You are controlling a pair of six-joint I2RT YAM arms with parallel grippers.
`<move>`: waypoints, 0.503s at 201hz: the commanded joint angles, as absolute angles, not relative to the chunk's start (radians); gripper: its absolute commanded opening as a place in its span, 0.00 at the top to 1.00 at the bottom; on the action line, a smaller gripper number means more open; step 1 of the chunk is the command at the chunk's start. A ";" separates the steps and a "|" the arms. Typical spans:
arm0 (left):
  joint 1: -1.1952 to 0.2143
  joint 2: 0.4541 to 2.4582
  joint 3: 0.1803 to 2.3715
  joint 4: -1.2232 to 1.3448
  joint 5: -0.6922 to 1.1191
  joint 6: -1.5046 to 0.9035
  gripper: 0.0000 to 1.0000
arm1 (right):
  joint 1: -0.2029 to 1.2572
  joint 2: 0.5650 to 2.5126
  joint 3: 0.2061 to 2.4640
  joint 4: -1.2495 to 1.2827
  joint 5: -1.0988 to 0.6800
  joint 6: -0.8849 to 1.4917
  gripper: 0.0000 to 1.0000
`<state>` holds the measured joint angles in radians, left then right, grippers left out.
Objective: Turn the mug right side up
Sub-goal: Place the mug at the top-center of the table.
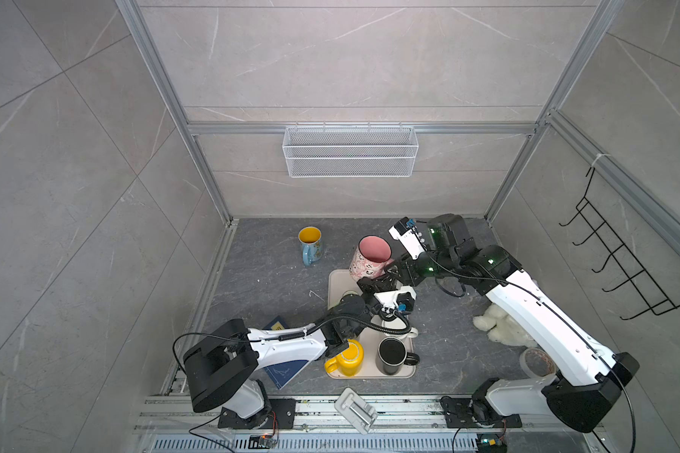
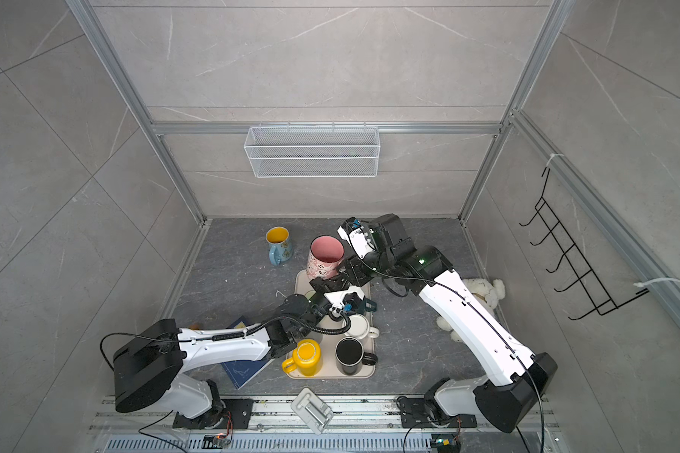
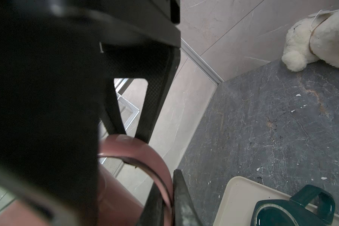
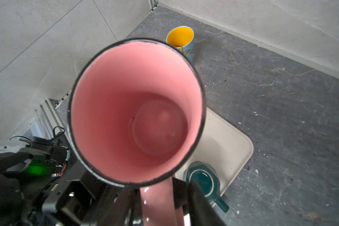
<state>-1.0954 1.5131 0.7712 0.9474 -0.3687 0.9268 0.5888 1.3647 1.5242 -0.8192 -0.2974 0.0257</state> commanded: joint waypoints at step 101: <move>-1.098 1.468 0.843 1.064 -0.460 0.944 0.92 | 0.576 1.385 1.496 -0.764 -0.325 0.086 1.00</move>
